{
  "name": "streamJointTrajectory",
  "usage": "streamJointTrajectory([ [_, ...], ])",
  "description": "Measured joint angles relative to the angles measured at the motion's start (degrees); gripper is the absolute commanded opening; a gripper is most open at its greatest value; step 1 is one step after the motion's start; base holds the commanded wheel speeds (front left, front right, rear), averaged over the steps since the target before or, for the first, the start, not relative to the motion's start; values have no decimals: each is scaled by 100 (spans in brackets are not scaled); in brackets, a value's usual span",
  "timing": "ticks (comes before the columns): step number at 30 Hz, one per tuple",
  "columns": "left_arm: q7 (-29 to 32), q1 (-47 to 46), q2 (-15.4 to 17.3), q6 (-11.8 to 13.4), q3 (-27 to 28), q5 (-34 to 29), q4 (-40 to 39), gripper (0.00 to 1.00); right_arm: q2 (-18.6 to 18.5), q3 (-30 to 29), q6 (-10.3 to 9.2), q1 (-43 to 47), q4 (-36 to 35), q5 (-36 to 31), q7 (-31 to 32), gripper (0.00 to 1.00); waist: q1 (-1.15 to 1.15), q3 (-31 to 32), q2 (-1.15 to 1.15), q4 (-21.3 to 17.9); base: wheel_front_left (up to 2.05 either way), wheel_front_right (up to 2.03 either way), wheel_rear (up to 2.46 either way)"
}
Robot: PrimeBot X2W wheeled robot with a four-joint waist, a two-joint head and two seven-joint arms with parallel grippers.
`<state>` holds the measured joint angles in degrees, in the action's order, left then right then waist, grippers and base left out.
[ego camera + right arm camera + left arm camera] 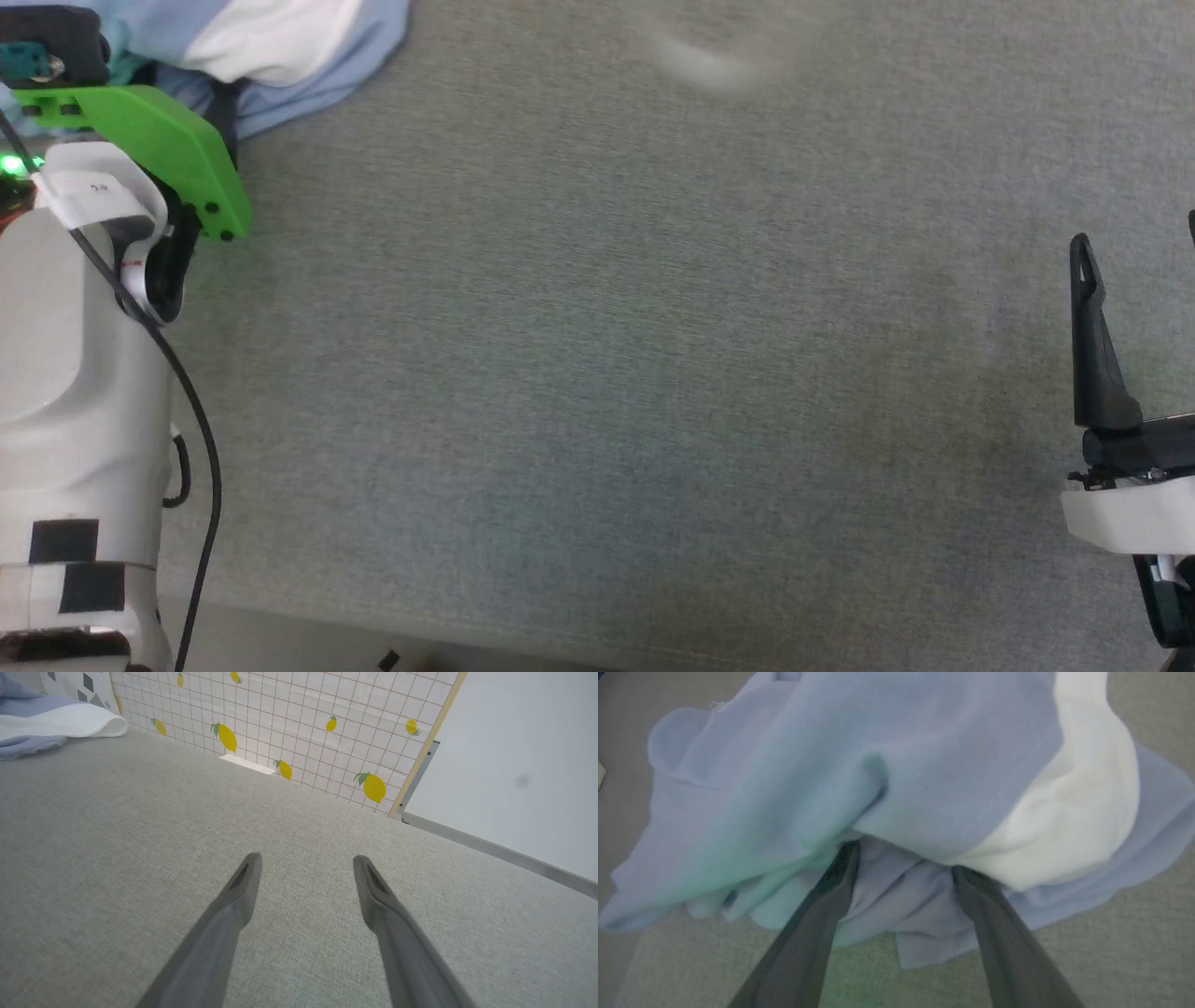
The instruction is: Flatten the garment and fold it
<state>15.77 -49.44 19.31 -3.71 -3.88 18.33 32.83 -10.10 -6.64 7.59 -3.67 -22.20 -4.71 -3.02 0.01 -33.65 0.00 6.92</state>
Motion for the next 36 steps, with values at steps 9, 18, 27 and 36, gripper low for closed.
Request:
streamJointTrajectory([
  [9,-678,-318,147,-141,-20,68,605,0,36,59,0,-27,40,74,-2,100,0,2,0,-189,0,0,0],
  [18,-825,-508,379,-310,-104,285,326,0,321,183,0,-45,445,75,-224,100,-1,515,0,-156,0,0,0],
  [27,-762,-643,420,-338,-571,598,-634,0,626,286,0,-40,1012,76,-520,100,-1,1325,0,-95,0,0,0],
  [36,-347,-815,375,-350,-1191,1345,-1581,0,709,258,0,115,1379,298,-667,100,-1,2253,0,-124,0,0,0],
])
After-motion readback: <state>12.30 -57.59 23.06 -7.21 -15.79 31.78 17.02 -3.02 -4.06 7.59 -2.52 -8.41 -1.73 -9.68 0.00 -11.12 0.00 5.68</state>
